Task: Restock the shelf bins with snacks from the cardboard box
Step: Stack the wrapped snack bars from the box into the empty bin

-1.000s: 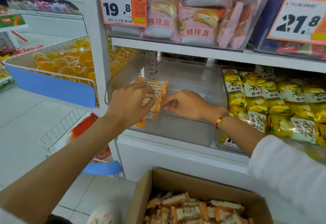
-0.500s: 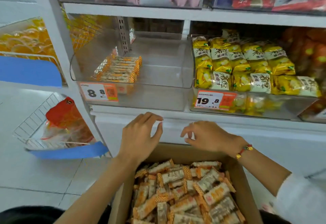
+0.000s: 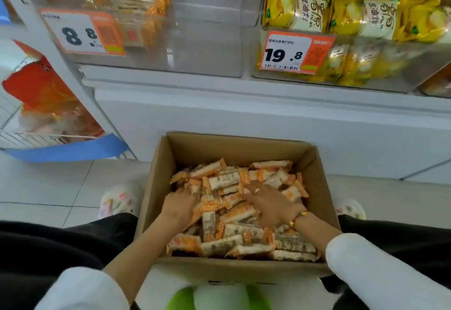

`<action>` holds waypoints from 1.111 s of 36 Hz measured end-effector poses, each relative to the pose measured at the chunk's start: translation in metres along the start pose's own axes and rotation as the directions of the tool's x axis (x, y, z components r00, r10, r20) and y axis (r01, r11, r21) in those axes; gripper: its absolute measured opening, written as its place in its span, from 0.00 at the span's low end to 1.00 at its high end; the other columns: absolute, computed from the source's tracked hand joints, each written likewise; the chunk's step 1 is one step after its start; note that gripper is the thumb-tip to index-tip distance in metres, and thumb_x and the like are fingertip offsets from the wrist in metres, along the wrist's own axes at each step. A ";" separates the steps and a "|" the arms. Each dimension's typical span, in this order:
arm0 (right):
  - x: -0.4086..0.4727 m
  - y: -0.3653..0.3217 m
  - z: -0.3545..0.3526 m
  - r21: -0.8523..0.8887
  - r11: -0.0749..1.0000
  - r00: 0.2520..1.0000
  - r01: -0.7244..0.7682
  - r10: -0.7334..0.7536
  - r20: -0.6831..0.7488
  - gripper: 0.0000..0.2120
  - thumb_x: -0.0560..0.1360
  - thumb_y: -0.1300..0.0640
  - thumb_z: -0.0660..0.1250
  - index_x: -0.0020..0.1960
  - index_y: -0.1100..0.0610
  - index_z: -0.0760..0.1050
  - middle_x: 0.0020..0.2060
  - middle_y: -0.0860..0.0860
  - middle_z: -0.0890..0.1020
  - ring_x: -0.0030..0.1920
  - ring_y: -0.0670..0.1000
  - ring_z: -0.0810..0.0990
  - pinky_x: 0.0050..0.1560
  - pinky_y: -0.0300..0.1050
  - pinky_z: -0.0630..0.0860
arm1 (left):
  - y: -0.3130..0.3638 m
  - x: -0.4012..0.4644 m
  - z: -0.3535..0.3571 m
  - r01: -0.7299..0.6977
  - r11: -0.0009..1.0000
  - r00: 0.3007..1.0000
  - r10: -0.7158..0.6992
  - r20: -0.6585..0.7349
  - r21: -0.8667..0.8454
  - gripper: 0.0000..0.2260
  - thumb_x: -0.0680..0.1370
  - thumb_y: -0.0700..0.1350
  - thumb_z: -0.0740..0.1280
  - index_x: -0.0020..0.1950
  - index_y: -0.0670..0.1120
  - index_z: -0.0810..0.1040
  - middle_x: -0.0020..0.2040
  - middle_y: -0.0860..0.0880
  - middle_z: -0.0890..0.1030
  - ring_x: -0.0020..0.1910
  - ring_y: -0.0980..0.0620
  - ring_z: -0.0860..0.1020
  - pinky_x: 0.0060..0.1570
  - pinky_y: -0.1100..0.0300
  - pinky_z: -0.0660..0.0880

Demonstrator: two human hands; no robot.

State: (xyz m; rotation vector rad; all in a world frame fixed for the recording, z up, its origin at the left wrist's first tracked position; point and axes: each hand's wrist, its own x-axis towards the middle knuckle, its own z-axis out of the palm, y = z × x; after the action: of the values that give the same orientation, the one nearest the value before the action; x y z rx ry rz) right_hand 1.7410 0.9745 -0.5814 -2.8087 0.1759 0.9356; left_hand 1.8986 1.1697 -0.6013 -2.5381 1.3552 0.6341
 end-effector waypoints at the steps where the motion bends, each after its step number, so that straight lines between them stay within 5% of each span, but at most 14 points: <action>1: 0.000 0.002 0.001 -0.054 0.998 1.000 0.017 -0.016 0.010 0.34 0.77 0.53 0.64 0.78 0.47 0.51 0.78 0.50 0.45 0.78 0.55 0.43 0.75 0.60 0.49 | 0.000 0.001 -0.005 0.002 1.000 1.000 -0.003 0.019 0.019 0.17 0.80 0.42 0.59 0.69 0.48 0.70 0.66 0.47 0.72 0.64 0.47 0.71 0.56 0.55 0.72; 4: 0.001 -0.002 0.014 -0.196 0.977 0.996 0.081 -0.074 0.042 0.32 0.78 0.55 0.63 0.77 0.46 0.54 0.78 0.50 0.49 0.78 0.57 0.43 0.75 0.59 0.44 | 0.005 0.004 -0.004 -0.035 0.993 0.992 0.021 0.122 0.116 0.10 0.79 0.44 0.64 0.59 0.48 0.77 0.59 0.47 0.78 0.59 0.48 0.75 0.53 0.55 0.75; 7: 0.002 -0.005 0.022 -0.266 0.958 0.987 0.106 -0.133 -0.087 0.25 0.78 0.54 0.64 0.74 0.47 0.64 0.76 0.52 0.61 0.77 0.57 0.52 0.74 0.57 0.48 | 0.012 0.000 -0.001 -0.051 0.976 0.985 0.014 0.171 0.212 0.06 0.76 0.47 0.69 0.50 0.47 0.75 0.54 0.46 0.79 0.54 0.47 0.77 0.50 0.53 0.76; 11: 0.008 -0.007 0.016 -0.273 0.953 0.970 0.135 -0.182 -0.158 0.18 0.79 0.49 0.62 0.69 0.50 0.72 0.68 0.52 0.71 0.71 0.57 0.62 0.69 0.52 0.59 | 0.015 0.000 0.005 -0.030 0.989 0.977 -0.002 0.213 0.147 0.12 0.77 0.46 0.67 0.59 0.45 0.74 0.58 0.45 0.77 0.58 0.46 0.76 0.52 0.54 0.74; 15: 0.014 -0.011 0.006 -0.068 0.994 0.996 0.080 -0.083 -0.042 0.19 0.80 0.50 0.62 0.70 0.53 0.71 0.64 0.53 0.77 0.62 0.54 0.74 0.56 0.48 0.72 | 0.009 0.001 0.001 0.009 1.000 0.978 -0.008 0.208 0.000 0.12 0.78 0.44 0.65 0.62 0.50 0.74 0.61 0.47 0.76 0.59 0.47 0.75 0.50 0.55 0.73; 19: 0.016 -0.002 -0.014 0.270 0.961 0.998 -0.055 0.044 0.048 0.20 0.81 0.53 0.61 0.71 0.56 0.69 0.67 0.54 0.74 0.63 0.54 0.74 0.59 0.48 0.74 | -0.001 -0.002 -0.024 0.120 0.942 0.990 -0.089 0.113 -0.312 0.14 0.78 0.47 0.65 0.64 0.51 0.70 0.60 0.48 0.76 0.56 0.46 0.76 0.47 0.55 0.73; 22: 0.009 0.006 -0.029 0.608 0.790 0.990 -0.072 0.133 -0.055 0.21 0.81 0.52 0.61 0.71 0.57 0.67 0.68 0.56 0.72 0.65 0.57 0.73 0.60 0.48 0.73 | -0.006 -0.003 -0.048 0.213 0.770 0.976 -0.192 0.100 -0.601 0.16 0.78 0.46 0.66 0.65 0.47 0.69 0.57 0.48 0.76 0.54 0.47 0.76 0.51 0.53 0.74; 26: -0.007 -0.003 -0.056 0.942 0.329 0.960 0.074 0.234 -0.157 0.18 0.79 0.53 0.64 0.68 0.49 0.67 0.65 0.60 0.74 0.60 0.56 0.77 0.51 0.47 0.76 | 0.003 -0.008 -0.078 0.206 0.232 0.972 -0.157 0.173 -0.951 0.04 0.81 0.39 0.62 0.54 0.47 0.73 0.46 0.50 0.78 0.46 0.51 0.78 0.47 0.57 0.75; 29: -0.007 -0.018 -0.064 0.976 0.184 0.963 0.119 0.219 -0.159 0.14 0.79 0.51 0.65 0.63 0.43 0.71 0.60 0.50 0.78 0.53 0.46 0.78 0.49 0.40 0.74 | 0.017 -0.011 -0.084 0.205 -0.125 0.971 -0.101 0.218 -0.971 0.08 0.83 0.41 0.59 0.59 0.45 0.74 0.50 0.47 0.80 0.48 0.50 0.78 0.50 0.57 0.75; 33: -0.001 -0.043 -0.069 0.955 0.233 0.938 0.182 0.251 -0.240 0.16 0.79 0.49 0.64 0.66 0.44 0.72 0.58 0.42 0.78 0.61 0.46 0.76 0.54 0.40 0.73 | 0.032 -0.017 -0.099 0.116 -0.339 0.983 -0.093 0.156 -0.933 0.15 0.82 0.54 0.57 0.61 0.47 0.76 0.56 0.45 0.80 0.56 0.47 0.78 0.59 0.52 0.74; 36: -0.001 -0.058 -0.078 0.859 0.460 0.911 0.225 0.212 -0.353 0.23 0.80 0.44 0.58 0.74 0.45 0.64 0.69 0.46 0.71 0.69 0.47 0.68 0.65 0.45 0.68 | 0.034 -0.022 -0.112 0.029 -0.312 0.989 -0.127 0.072 -0.950 0.17 0.82 0.58 0.56 0.61 0.49 0.76 0.57 0.46 0.80 0.57 0.50 0.78 0.56 0.56 0.74; 40: -0.005 -0.077 -0.106 0.761 0.571 0.841 0.309 0.209 -0.499 0.22 0.83 0.48 0.54 0.76 0.44 0.60 0.64 0.52 0.71 0.64 0.50 0.71 0.63 0.41 0.68 | 0.024 -0.028 -0.129 -0.136 -0.231 0.964 -0.254 -0.075 -0.963 0.20 0.82 0.57 0.56 0.69 0.50 0.73 0.63 0.51 0.79 0.59 0.54 0.77 0.55 0.58 0.73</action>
State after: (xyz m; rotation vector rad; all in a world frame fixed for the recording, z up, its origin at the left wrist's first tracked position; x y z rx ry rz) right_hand 1.8114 1.0281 -0.4849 -2.0348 0.4624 -0.0727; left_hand 1.9006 1.1300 -0.4737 -3.9316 0.4915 2.2963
